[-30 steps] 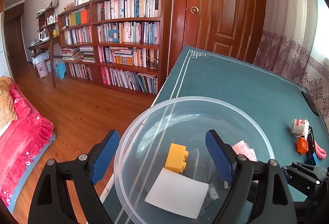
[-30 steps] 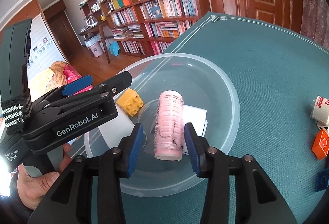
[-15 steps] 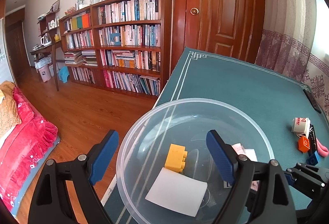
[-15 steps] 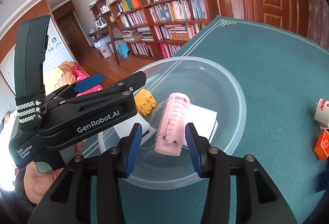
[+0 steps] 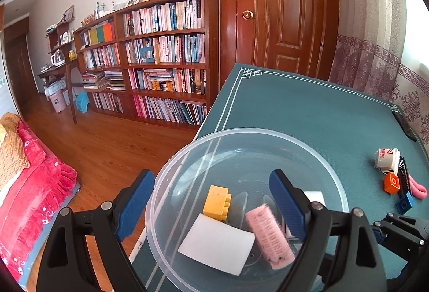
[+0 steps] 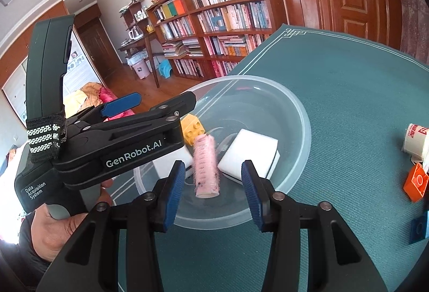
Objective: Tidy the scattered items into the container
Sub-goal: 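Carry the yellow brick with the left tool into the bowl while the right tool carries the roller there, then move both tools back toward the orange and blue bricks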
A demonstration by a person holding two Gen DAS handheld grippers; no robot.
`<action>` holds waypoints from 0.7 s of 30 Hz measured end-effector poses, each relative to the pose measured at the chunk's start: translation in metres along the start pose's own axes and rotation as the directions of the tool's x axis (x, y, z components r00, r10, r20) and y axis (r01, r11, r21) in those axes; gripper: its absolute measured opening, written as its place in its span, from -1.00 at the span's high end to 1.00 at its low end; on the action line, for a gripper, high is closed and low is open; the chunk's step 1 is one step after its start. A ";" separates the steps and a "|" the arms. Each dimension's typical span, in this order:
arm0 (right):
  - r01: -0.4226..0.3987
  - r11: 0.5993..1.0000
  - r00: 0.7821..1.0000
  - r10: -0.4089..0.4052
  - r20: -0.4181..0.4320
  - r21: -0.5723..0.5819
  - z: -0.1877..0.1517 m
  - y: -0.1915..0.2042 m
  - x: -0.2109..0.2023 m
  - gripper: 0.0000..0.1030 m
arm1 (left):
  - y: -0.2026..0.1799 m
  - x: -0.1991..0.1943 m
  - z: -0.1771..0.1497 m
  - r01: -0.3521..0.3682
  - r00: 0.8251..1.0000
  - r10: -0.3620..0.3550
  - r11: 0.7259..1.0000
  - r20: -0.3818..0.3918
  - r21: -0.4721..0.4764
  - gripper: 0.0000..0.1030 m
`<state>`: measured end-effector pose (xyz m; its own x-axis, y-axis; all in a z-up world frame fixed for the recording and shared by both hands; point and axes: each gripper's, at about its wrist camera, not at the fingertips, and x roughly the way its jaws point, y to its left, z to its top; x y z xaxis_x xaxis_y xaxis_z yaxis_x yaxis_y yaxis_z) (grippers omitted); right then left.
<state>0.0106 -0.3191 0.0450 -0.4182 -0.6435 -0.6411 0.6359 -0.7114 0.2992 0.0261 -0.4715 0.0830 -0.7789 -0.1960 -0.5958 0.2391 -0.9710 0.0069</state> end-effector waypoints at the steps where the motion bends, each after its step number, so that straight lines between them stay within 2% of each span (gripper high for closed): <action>1: 0.003 1.000 1.000 -0.003 0.003 0.007 -0.001 -0.002 -0.002 0.08 | -0.003 -0.001 0.000 0.001 1.000 -0.001 1.000 0.000 0.002 -0.76; 15: 0.055 0.992 0.998 -0.058 0.024 0.112 -0.016 -0.039 -0.028 0.07 | -0.039 -0.012 0.003 0.013 1.000 -0.013 0.998 0.002 0.057 -0.76; 18: 0.083 0.986 0.996 -0.088 0.030 0.147 -0.022 -0.051 -0.035 -0.18 | -0.049 -0.012 0.001 0.035 0.999 -0.034 0.997 -0.012 0.063 -0.76; 21: 0.119 0.977 0.991 -0.128 0.038 0.178 -0.029 -0.065 -0.045 -0.18 | -0.061 -0.010 -0.001 0.078 0.996 -0.076 0.995 -0.036 0.063 -0.76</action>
<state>0.0062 -0.2356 0.0338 -0.5205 -0.5574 -0.6468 0.4561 -0.8219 0.3413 0.0200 -0.4100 0.0873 -0.7736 -0.1167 -0.6228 0.1406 -0.9900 0.0108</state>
